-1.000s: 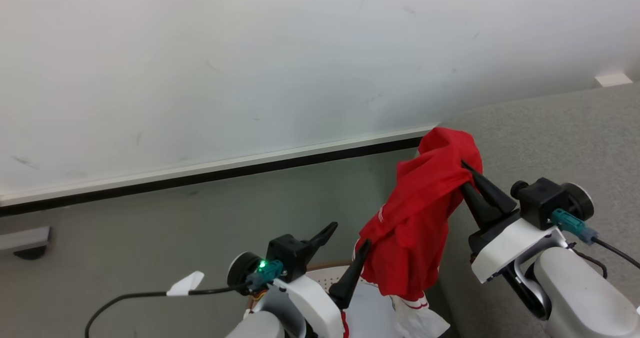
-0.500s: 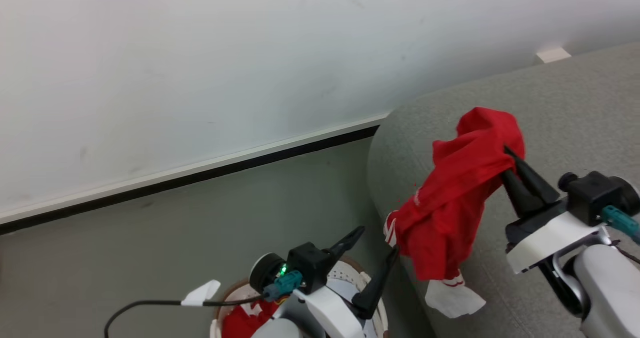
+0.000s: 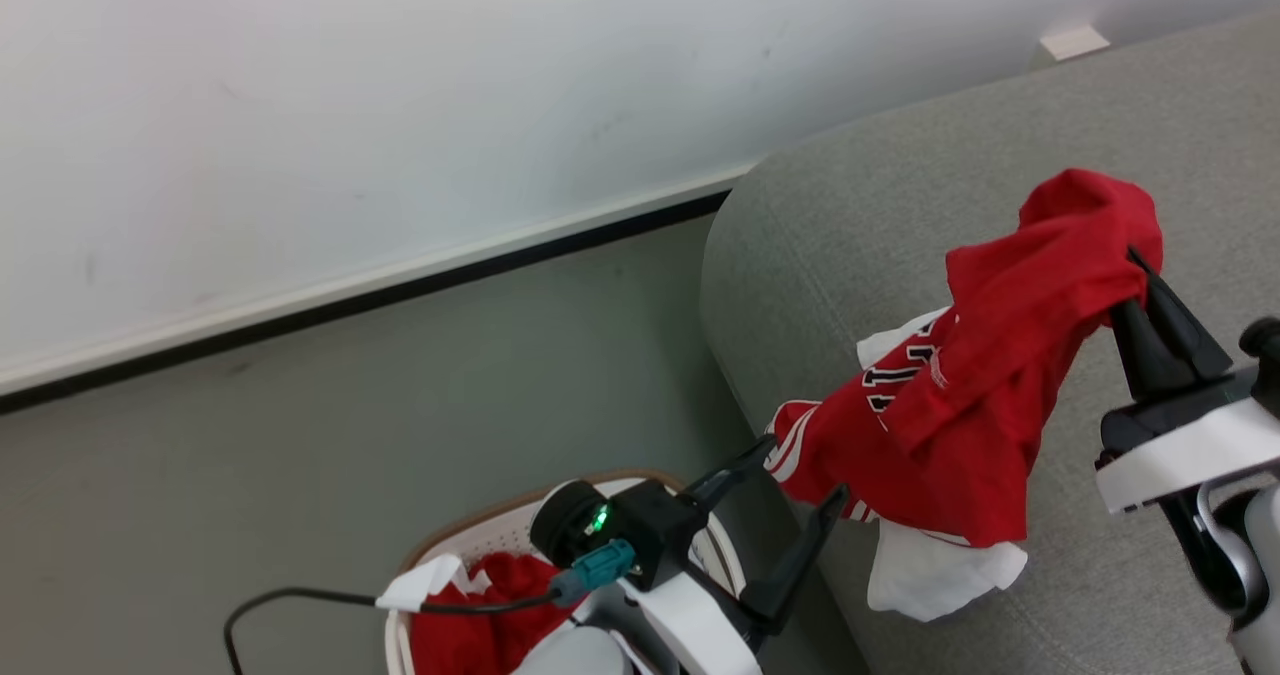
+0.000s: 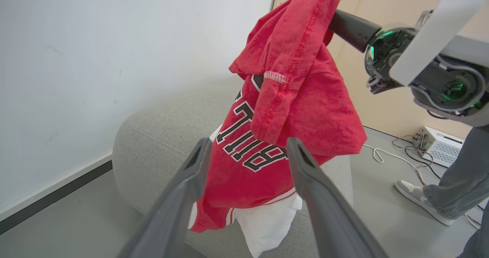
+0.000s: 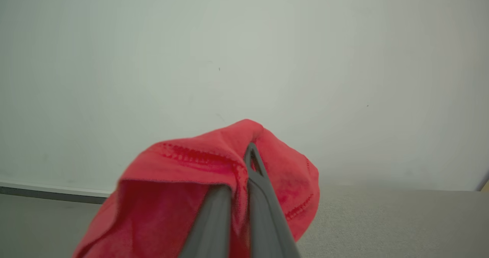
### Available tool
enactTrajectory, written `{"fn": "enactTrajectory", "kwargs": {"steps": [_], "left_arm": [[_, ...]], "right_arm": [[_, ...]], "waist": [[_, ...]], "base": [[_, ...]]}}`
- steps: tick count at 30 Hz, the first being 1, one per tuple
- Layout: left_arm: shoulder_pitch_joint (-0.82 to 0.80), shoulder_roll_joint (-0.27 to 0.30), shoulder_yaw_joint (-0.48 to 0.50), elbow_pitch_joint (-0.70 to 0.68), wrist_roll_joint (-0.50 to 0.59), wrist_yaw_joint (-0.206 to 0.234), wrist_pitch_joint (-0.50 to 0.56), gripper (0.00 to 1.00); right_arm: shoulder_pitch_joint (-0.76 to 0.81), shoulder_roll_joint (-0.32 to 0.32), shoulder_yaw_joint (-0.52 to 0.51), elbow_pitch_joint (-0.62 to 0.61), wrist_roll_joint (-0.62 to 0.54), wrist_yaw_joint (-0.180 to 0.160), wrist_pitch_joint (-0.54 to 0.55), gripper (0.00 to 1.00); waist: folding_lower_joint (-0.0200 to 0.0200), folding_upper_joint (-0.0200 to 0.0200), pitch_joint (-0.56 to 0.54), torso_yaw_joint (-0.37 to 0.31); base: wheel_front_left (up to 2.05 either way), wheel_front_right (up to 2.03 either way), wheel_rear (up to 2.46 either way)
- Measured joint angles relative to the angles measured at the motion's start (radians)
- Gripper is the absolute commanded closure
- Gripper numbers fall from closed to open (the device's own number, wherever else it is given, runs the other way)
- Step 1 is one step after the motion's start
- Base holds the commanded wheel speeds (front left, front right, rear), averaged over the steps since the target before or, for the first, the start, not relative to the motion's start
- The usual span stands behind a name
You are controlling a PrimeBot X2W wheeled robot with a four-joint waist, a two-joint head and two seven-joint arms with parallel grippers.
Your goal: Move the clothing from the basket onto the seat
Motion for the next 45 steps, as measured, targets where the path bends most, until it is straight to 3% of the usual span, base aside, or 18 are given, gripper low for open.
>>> {"fn": "enactTrajectory", "kwargs": {"steps": [6, 16, 22, 26, 34, 35, 36, 37, 45], "left_arm": [[-0.041, 0.018, -0.019, -0.042, 0.026, -0.013, 0.011, 0.00], [-0.153, 0.040, -0.047, -0.106, 0.060, -0.043, 0.017, 0.00], [-0.180, 0.043, -0.047, -0.112, 0.060, -0.047, 0.007, 0.00], [-0.183, 0.046, -0.046, -0.103, 0.059, -0.047, -0.001, 0.00], [-0.153, 0.045, -0.020, -0.071, 0.026, -0.026, -0.020, 0.00], [-0.147, 0.049, -0.016, -0.066, 0.023, -0.022, -0.022, 0.00], [-0.142, 0.055, -0.008, -0.062, 0.022, -0.017, -0.027, 0.00], [-0.136, 0.060, -0.002, -0.059, 0.019, -0.014, -0.028, 0.00], [-0.062, 0.107, 0.056, -0.060, -0.016, 0.021, -0.045, 0.00]], "right_arm": [[-0.111, 0.015, -0.037, -0.007, -0.029, 0.000, 0.058, 1.00], [-0.478, -0.138, -0.218, 0.094, -0.118, 0.000, 0.183, 1.00], [-0.621, -0.180, -0.342, 0.161, -0.216, 0.000, 0.249, 1.00], [-0.610, -0.191, -0.441, 0.267, -0.295, 0.000, 0.268, 1.00], [-0.369, -0.101, -0.705, 0.490, -0.413, 0.000, 0.181, 1.00], [-0.342, -0.085, -0.737, 0.511, -0.430, 0.000, 0.160, 0.86], [-0.317, -0.064, -0.766, 0.530, -0.441, 0.000, 0.146, 0.50], [-0.292, -0.045, -0.786, 0.542, -0.455, 0.000, 0.126, 0.00], [-0.138, 0.084, -0.828, 0.595, -0.517, 0.000, -0.054, 0.00]], "waist": [[0.0000, 0.0000, 0.074, 0.016], [0.0001, 0.0000, 0.244, 0.096], [0.0003, 0.0000, 0.331, 0.164], [0.0003, 0.0000, 0.362, 0.210], [0.0002, 0.0000, 0.338, 0.248], [0.0002, 0.0000, 0.332, 0.249], [0.0002, 0.0000, 0.326, 0.249], [0.0001, 0.0000, 0.321, 0.248], [0.0001, 0.0000, 0.271, 0.218]], "base": [[0.00, 0.00, 0.00], [0.00, 0.00, 0.00], [0.00, 0.00, 0.00], [0.00, 0.00, 0.00], [0.00, 0.00, 0.00], [0.00, 0.00, 0.00], [0.00, 0.00, 0.00], [0.00, 0.00, 0.00], [0.00, 0.00, 0.00]]}}
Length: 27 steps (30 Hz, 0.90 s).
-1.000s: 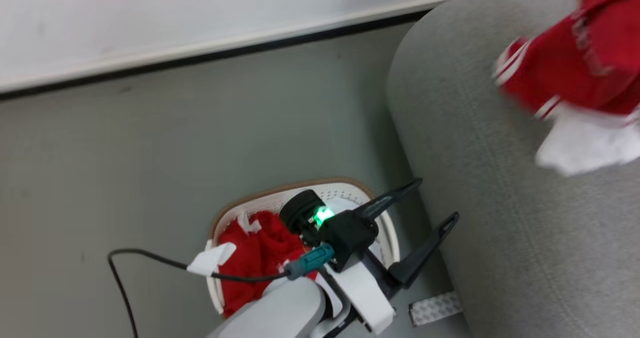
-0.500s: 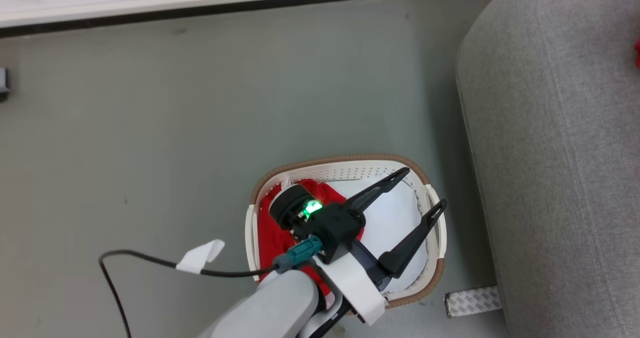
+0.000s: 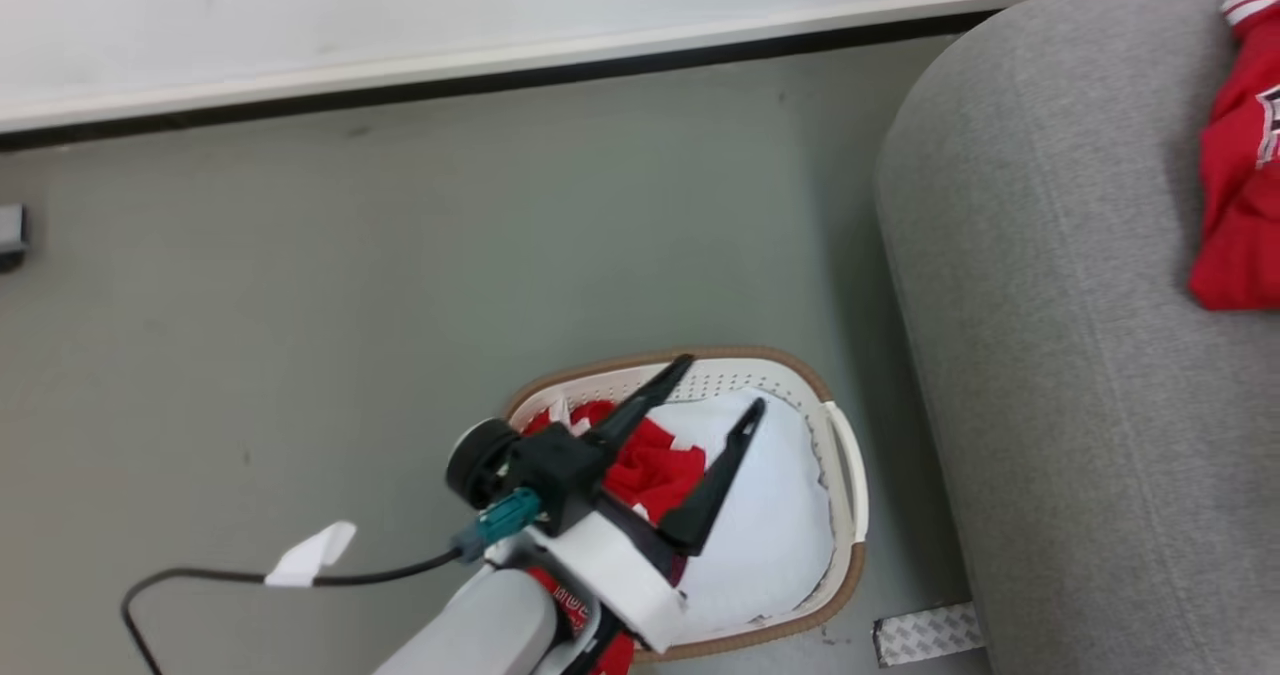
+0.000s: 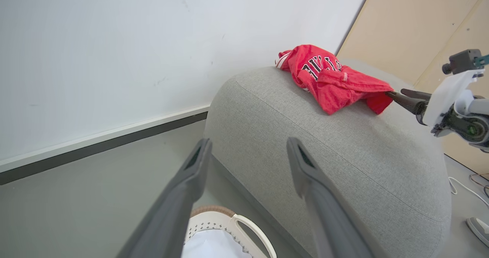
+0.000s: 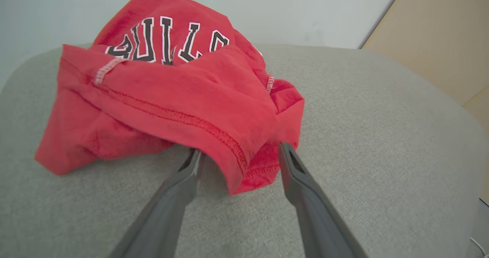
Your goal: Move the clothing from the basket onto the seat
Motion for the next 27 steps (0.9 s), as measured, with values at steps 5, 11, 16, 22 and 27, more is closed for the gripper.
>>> {"fn": "enactTrajectory", "kwargs": {"steps": [5, 11, 16, 22, 27], "left_arm": [[0.060, 0.030, 0.062, -0.022, -0.008, 0.035, -0.005, 0.00], [0.162, 0.052, 0.183, -0.099, 0.003, 0.072, -0.007, 0.00], [0.269, 0.031, 0.283, -0.153, 0.042, 0.075, -0.007, 0.00], [0.397, -0.001, 0.423, -0.178, 0.097, 0.076, -0.008, 0.00], [0.475, -0.045, 0.537, -0.171, 0.114, 0.043, -0.008, 0.00]], "right_arm": [[0.093, 0.078, 0.074, -0.081, 0.021, 0.000, -0.029, 0.00], [0.219, 0.169, 0.235, -0.290, 0.082, 0.000, -0.034, 0.00], [0.341, 0.210, 0.365, -0.456, 0.142, 0.000, -0.034, 0.00], [0.456, 0.227, 0.457, -0.567, 0.158, 0.000, -0.036, 0.00], [0.512, 0.235, 0.494, -0.596, 0.156, 0.000, -0.035, 0.00]], "waist": [[0.0000, 0.0000, -0.039, -0.022], [-0.0001, 0.0000, -0.102, -0.042], [-0.0003, 0.0000, -0.170, -0.038], [-0.0004, 0.0000, -0.248, -0.002], [-0.0004, 0.0000, -0.294, 0.046]], "base": [[0.00, 0.00, 0.00], [0.00, 0.00, 0.00], [0.00, 0.00, 0.00], [0.00, 0.00, 0.00], [0.00, 0.00, 0.00]]}}
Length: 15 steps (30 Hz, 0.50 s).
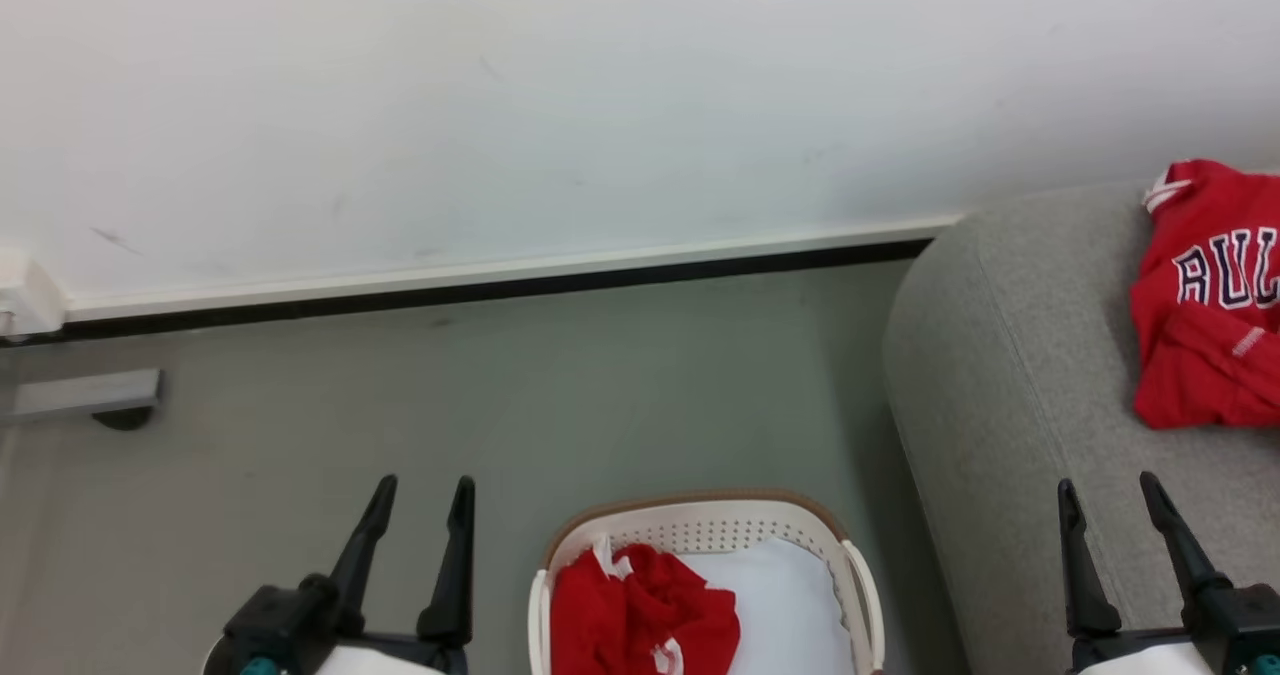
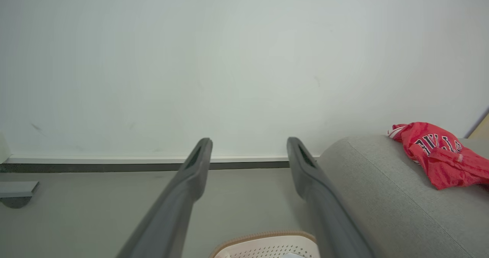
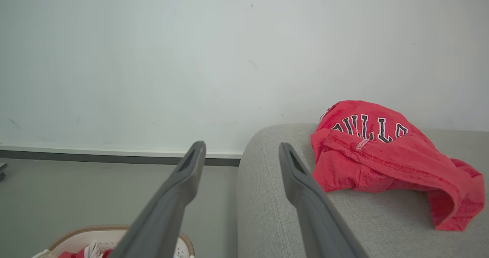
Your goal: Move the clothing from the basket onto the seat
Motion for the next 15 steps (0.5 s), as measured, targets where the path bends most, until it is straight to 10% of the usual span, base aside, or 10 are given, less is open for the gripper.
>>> {"fn": "enactTrajectory", "kwargs": {"steps": [15], "left_arm": [[0.115, -0.072, 0.181, 0.056, 0.107, -0.081, 0.000, 0.00]], "right_arm": [[0.090, 0.006, 0.040, 0.034, 0.021, 0.000, 0.000, 0.00]], "waist": [[0.0000, 0.0000, -0.102, 0.073]], "base": [[0.00, 0.00, 0.00]]}}
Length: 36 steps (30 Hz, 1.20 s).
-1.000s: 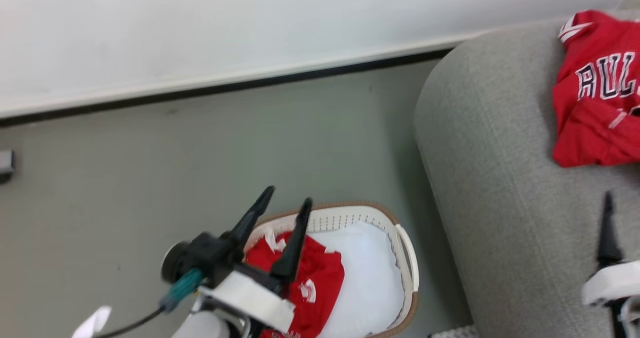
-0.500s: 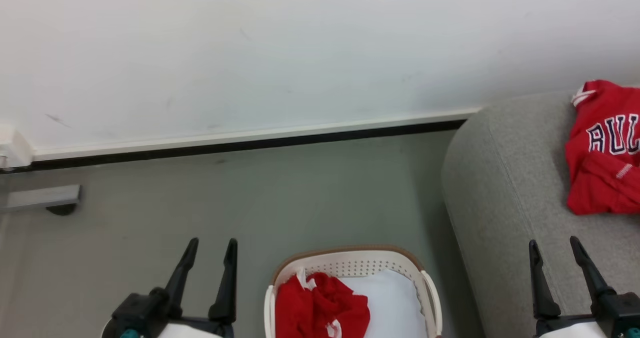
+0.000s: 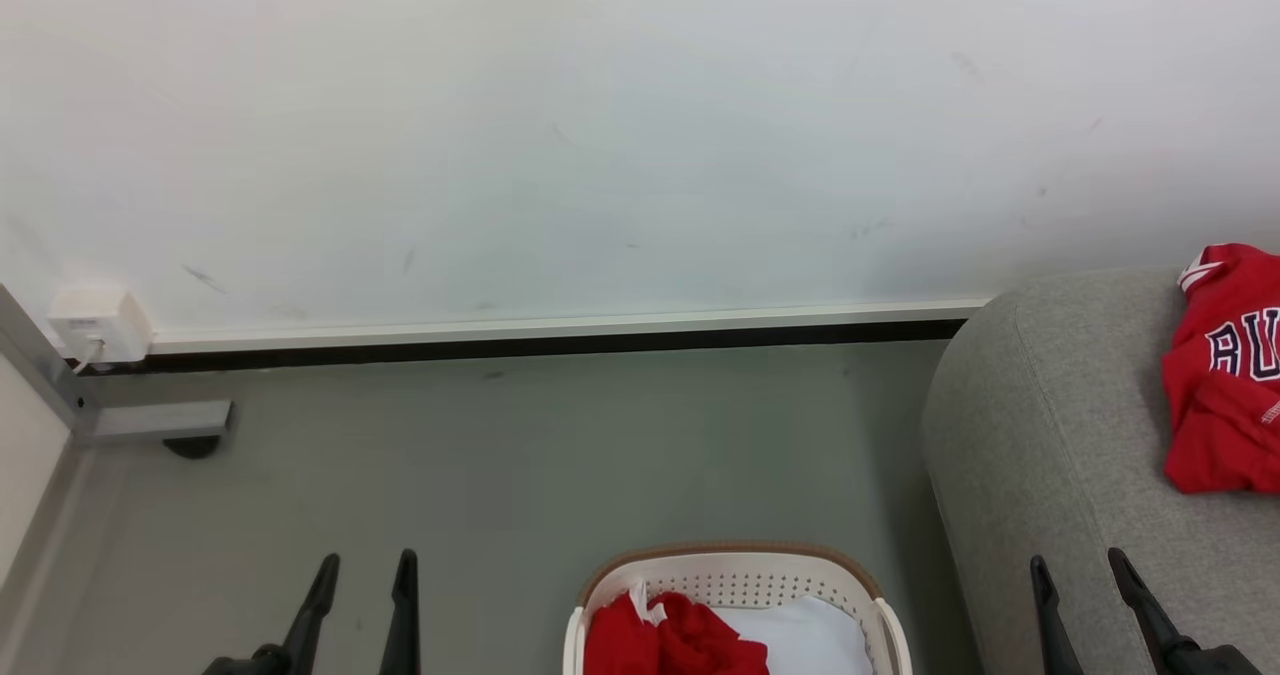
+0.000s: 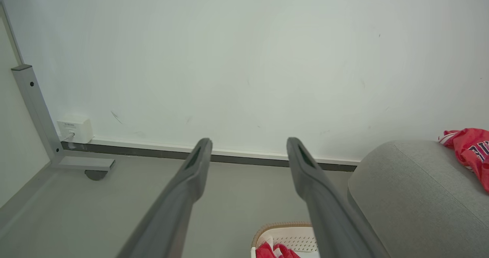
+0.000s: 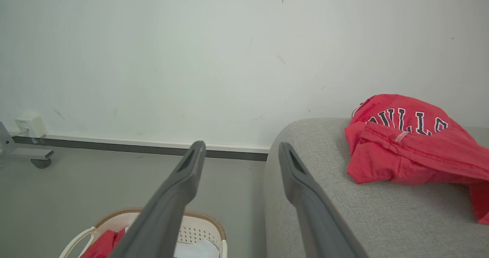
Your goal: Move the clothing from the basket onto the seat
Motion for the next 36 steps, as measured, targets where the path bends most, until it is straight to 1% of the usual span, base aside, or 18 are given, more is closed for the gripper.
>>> {"fn": "enactTrajectory", "kwargs": {"steps": [8, 16, 22, 23, 25, 28, 31, 36], "left_arm": [[0.000, -0.013, 0.016, 0.007, 0.021, -0.026, 0.000, 0.00], [-0.001, -0.016, 0.025, 0.015, 0.030, -0.035, 0.000, 0.00], [-0.037, -0.017, -0.007, 0.045, 0.073, -0.045, 0.000, 0.00], [-0.059, -0.014, -0.033, 0.079, 0.095, -0.048, 0.000, 0.00], [-0.074, -0.012, -0.046, 0.105, 0.107, -0.049, 0.000, 0.00], [-0.127, -0.002, -0.098, 0.209, 0.151, -0.052, 0.002, 0.00], [-0.193, 0.001, -0.161, 0.316, 0.201, -0.052, 0.025, 0.00], [-0.296, 0.000, -0.235, 0.484, 0.259, -0.053, 0.083, 0.00]], "right_arm": [[0.000, 0.000, 0.002, 0.005, 0.018, 0.000, 0.000, 0.00], [-0.005, 0.000, 0.013, 0.009, 0.026, 0.000, 0.000, 0.00], [-0.027, 0.000, 0.022, 0.002, 0.027, 0.000, 0.000, 0.00], [-0.032, 0.000, 0.024, -0.002, 0.027, 0.000, 0.000, 0.00], [-0.033, 0.000, 0.024, -0.003, 0.027, 0.000, 0.000, 0.00], [-0.044, 0.000, 0.025, -0.006, 0.031, 0.000, 0.000, 0.00], [-0.055, 0.000, 0.029, -0.008, 0.034, 0.000, 0.000, 0.00], [-0.084, 0.000, 0.048, -0.014, 0.045, 0.000, 0.000, 0.00]], "waist": [[0.0001, 0.0000, -0.001, 0.002], [0.0001, 0.0000, 0.005, -0.008], [0.0002, 0.0000, 0.027, -0.036], [0.0001, 0.0000, 0.037, -0.048], [0.0001, 0.0001, 0.044, -0.054], [0.0002, 0.0000, 0.065, -0.074], [0.0003, 0.0000, 0.088, -0.095], [0.0003, 0.0001, 0.132, -0.137]], "base": [[0.00, 0.00, 0.00], [0.00, 0.00, 0.00], [0.00, 0.00, 0.00], [0.00, 0.00, 0.00], [0.00, 0.00, 0.00], [0.00, 0.00, 0.00], [0.00, 0.00, 0.00], [0.00, 0.00, 0.00]]}}
